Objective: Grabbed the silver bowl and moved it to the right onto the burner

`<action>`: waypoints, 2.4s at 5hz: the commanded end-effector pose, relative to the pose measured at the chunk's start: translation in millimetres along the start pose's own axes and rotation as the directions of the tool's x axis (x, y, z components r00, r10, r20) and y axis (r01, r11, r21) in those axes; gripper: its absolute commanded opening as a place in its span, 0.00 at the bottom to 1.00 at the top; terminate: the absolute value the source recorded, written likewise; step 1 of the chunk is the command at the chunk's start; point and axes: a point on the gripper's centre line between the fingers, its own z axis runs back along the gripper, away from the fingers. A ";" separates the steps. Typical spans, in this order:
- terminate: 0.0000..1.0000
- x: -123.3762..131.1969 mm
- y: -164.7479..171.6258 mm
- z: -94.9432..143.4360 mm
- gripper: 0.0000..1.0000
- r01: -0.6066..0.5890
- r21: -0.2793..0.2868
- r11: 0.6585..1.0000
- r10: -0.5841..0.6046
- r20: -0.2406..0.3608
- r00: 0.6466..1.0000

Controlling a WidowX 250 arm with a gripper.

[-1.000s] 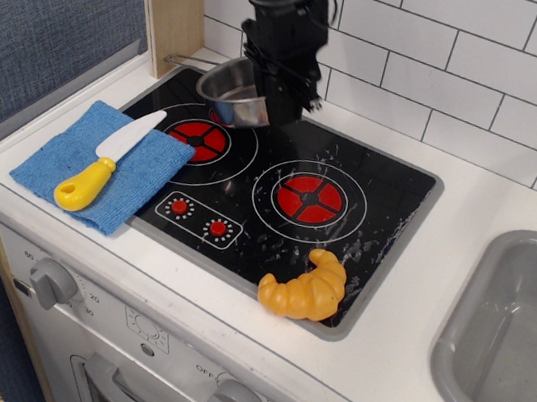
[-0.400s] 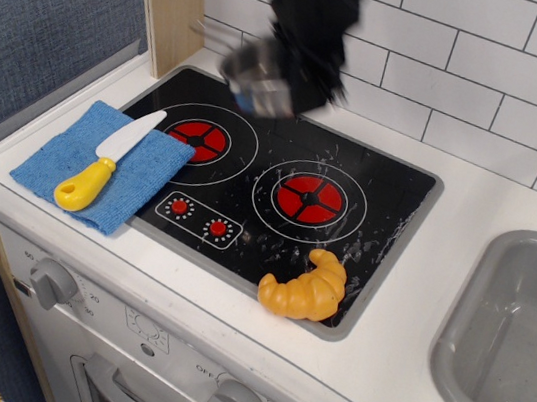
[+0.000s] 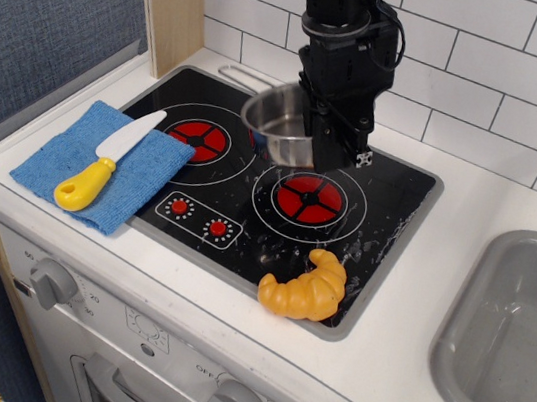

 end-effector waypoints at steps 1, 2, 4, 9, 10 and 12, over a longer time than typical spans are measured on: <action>0.00 2.4 7.5 20.1 1.00 0.041 -0.012 0.999 -0.041 0.006 0.999; 0.00 2.0 7.2 21.1 1.00 0.039 -0.029 0.999 -0.040 -0.014 0.999; 0.00 1.8 4.7 21.7 1.00 -0.018 -0.009 1.000 0.018 -0.017 1.000; 0.00 -84.7 79.0 14.6 1.00 -0.580 0.115 0.807 0.582 0.019 0.813; 0.00 -84.7 79.0 14.6 1.00 -0.580 0.115 0.807 0.582 0.019 0.813; 0.00 -84.7 79.0 14.6 1.00 -0.580 0.115 0.807 0.582 0.019 0.813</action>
